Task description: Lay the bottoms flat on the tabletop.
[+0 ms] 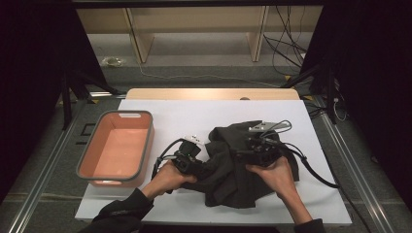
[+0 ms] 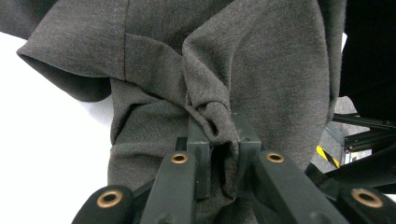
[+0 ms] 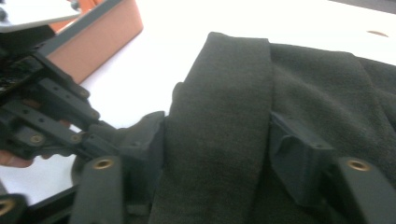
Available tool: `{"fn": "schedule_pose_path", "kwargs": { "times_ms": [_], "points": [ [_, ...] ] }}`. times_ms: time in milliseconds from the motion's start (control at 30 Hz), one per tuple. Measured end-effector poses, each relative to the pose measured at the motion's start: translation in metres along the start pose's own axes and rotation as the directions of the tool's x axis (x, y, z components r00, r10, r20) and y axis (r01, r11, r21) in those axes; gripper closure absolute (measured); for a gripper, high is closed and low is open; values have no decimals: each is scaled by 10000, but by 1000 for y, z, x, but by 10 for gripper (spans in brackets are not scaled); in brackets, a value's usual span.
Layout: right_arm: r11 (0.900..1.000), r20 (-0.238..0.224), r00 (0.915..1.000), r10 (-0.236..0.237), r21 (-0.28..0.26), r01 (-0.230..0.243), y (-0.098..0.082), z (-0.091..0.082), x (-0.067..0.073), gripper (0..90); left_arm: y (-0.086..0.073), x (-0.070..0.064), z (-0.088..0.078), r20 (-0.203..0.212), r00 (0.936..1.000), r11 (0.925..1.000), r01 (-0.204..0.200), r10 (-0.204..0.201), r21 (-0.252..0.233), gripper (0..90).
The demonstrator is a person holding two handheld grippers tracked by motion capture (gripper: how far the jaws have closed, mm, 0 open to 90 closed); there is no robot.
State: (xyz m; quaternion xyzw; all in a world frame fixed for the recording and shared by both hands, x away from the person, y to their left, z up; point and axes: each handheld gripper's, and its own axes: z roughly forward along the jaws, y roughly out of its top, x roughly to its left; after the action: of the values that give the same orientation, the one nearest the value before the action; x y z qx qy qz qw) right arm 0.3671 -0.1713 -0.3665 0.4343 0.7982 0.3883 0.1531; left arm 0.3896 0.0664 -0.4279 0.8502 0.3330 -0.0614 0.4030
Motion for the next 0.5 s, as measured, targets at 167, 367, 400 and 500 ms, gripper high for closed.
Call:
{"fn": "schedule_pose_path", "kwargs": {
  "times_ms": [167, 367, 400, 500],
  "points": [
    [9999, 298, 9995, -52, 99, 49, -3, 2, -3, 789, 0, 2, -1, 32, 10000, 10000, 58, -58, -20, 806],
    [9999, 526, 9986, 72, -84, -68, -9, -10, -20, 888, -3, 8, -7, 35, 10000, 10000, 54, -54, -75, 807],
    [9998, 663, 9977, 139, -182, -127, -11, -14, -26, 889, -3, 9, -8, 13, 10000, 9999, 87, -87, -92, 808],
    [9983, 947, 9943, 491, -370, -458, -17, -24, -42, 890, -5, 13, -10, -15, 9999, 9999, 139, -139, -66, 809]
  ]
}}
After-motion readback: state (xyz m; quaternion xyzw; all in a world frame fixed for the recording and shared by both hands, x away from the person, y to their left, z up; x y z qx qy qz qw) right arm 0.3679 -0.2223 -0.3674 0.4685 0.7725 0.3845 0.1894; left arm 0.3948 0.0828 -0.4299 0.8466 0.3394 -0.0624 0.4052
